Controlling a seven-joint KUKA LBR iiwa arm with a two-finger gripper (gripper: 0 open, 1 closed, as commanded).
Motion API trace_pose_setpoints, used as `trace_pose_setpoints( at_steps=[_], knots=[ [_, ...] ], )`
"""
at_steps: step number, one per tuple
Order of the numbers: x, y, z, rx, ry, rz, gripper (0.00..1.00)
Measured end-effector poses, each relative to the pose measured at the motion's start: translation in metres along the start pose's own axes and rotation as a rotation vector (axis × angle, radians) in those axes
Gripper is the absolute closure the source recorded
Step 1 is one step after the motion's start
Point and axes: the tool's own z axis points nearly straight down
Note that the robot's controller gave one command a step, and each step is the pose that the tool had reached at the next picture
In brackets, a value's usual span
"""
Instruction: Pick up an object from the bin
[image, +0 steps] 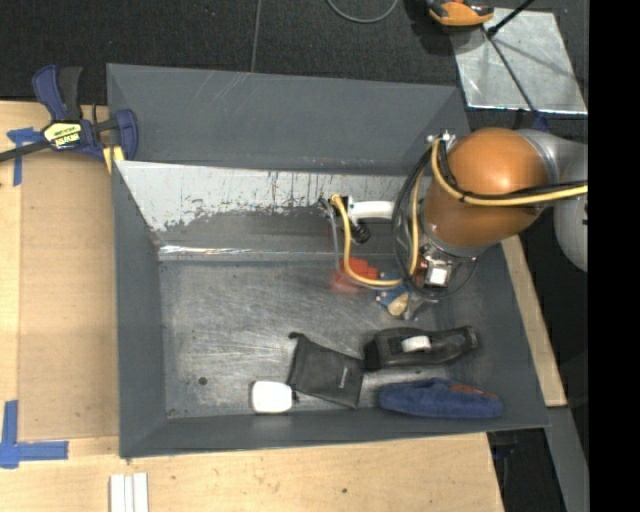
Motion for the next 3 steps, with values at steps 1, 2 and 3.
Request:
trace_pose_setpoints(
  at_steps=[1,2,3],
  knots=[
    [0.0,0.0001,0.0001,0.0,0.0,0.001,1.0],
    [0.0,0.0001,0.0001,0.0,-0.001,0.001,1.0],
    [0.0,0.0002,0.0001,-0.001,-0.001,0.001,1.0]
  ],
)
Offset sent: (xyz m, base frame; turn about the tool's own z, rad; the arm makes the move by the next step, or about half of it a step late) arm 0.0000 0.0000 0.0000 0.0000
